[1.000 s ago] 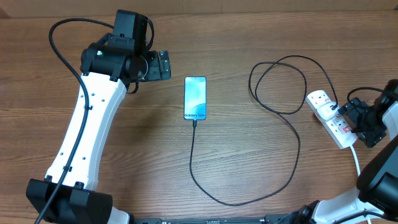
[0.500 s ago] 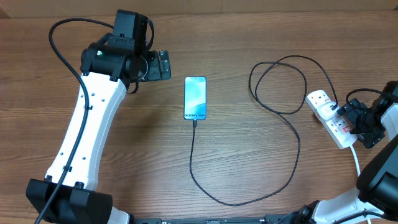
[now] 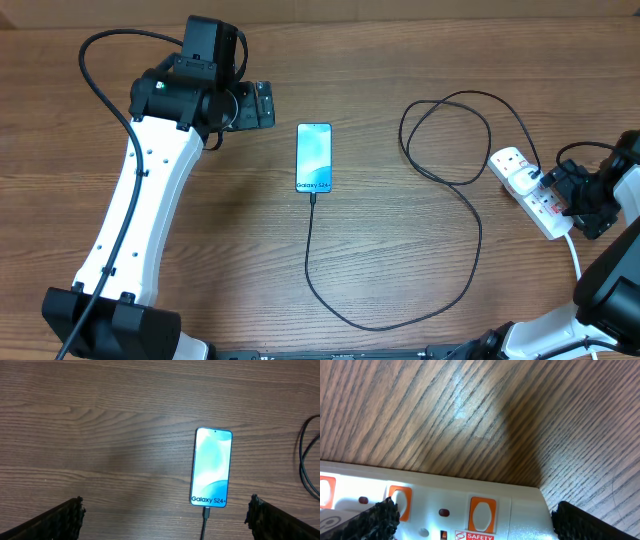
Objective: Plug charger to phone and switch on socket
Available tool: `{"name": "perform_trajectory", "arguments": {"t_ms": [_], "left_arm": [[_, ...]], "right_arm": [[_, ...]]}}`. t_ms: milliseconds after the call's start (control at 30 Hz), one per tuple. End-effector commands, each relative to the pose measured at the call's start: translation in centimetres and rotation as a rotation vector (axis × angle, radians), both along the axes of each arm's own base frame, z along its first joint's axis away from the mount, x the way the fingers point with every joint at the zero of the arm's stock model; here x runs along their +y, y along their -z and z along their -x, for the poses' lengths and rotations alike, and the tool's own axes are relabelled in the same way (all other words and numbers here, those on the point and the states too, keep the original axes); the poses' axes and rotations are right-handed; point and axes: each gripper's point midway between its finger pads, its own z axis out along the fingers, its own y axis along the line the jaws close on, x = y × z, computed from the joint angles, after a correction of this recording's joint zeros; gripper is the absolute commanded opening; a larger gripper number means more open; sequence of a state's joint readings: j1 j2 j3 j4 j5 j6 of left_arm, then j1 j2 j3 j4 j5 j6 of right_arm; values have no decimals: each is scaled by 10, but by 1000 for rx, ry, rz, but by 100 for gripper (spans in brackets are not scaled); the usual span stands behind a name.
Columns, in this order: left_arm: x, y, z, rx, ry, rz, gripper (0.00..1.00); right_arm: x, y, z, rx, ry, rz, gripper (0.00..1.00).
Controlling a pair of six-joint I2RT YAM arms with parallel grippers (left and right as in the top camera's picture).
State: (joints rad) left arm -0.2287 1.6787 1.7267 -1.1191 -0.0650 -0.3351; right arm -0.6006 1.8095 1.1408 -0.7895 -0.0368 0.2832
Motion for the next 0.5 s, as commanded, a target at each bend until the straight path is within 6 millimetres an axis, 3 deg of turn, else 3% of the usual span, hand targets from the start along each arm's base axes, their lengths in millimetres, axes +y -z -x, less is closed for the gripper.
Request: {"name": "perform_trajectory", "arguments": {"t_ms": [0,467], "left_arm": [[2,2,-2,2,-15,-7,100],[2,2,-2,2,-15,-7,100]], "right_arm": [[8,-1,-4,-3,-39,-23,100],[1,-1,-2,9,-7,8,100]]}}
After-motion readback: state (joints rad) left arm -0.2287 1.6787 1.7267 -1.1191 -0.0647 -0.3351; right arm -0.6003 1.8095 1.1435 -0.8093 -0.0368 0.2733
